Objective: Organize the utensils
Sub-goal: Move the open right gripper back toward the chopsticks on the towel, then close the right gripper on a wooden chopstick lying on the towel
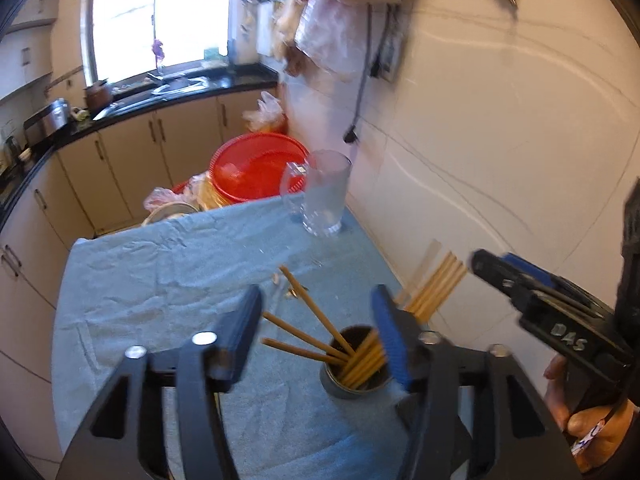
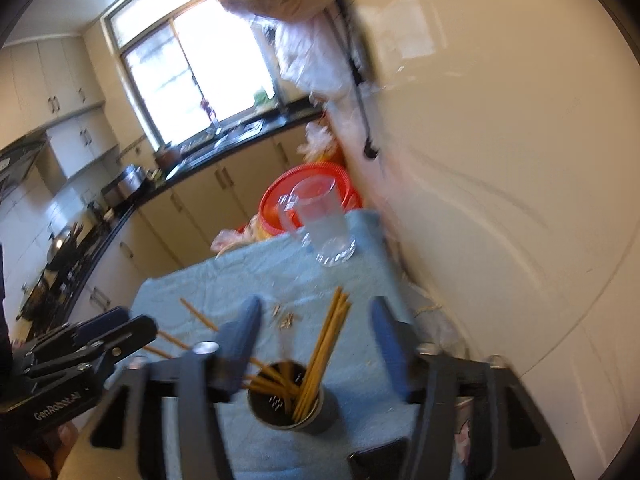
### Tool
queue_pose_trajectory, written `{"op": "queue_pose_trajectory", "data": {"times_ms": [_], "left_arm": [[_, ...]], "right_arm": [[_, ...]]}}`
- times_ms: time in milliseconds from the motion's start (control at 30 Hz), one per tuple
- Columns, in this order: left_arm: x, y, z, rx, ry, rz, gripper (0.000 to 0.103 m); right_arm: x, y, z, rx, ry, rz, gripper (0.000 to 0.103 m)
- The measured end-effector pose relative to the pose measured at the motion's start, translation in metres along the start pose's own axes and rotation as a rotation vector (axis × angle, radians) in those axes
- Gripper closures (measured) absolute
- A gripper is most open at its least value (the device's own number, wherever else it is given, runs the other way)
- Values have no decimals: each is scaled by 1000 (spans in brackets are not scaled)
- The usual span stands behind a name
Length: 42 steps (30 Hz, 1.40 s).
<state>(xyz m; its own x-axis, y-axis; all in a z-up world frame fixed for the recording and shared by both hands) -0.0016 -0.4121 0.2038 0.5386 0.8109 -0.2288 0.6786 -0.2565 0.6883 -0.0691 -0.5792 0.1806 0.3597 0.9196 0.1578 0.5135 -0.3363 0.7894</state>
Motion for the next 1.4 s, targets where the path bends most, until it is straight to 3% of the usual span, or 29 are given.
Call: {"op": "queue_pose_trajectory", "data": {"times_ms": [100, 267, 500, 700, 933, 1167, 1300, 1400], "left_arm": [[9, 11, -17, -72, 19, -35, 27], [36, 23, -41, -140, 50, -113, 24], [89, 20, -59, -163, 110, -203, 23], [142, 1, -64, -132, 173, -288, 23], [199, -28, -67, -85, 233, -353, 23], [245, -58, -66, -28, 267, -408, 23], [271, -79, -61, 17, 284, -428, 23], [291, -98, -56, 59, 295, -444, 23]], "right_arm": [[-9, 9, -19, -48, -54, 15, 19], [-16, 15, -43, -82, -87, 40, 14], [1, 9, -59, -81, -51, 24, 13], [36, -11, -56, -40, 13, -11, 13], [100, -45, -42, 45, 118, -111, 13], [174, -93, -2, 212, 232, -266, 13], [198, -120, 31, 313, 260, -281, 14], [209, -135, 58, 379, 257, -276, 22]]}}
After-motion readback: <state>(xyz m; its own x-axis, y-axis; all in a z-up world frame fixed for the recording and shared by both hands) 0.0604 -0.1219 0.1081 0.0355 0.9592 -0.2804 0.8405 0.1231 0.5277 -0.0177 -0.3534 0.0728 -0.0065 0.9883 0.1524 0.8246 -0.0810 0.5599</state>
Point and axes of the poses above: each gripper's, at about its wrist camera, not at the fingertips, and z roughly the way its jaws point, x to its left, y to its top, the point moved 6 cm from there along z, roughly the way its jaws point, and after that the axes turned 12 degrees about -z, right-handed, at the moved point
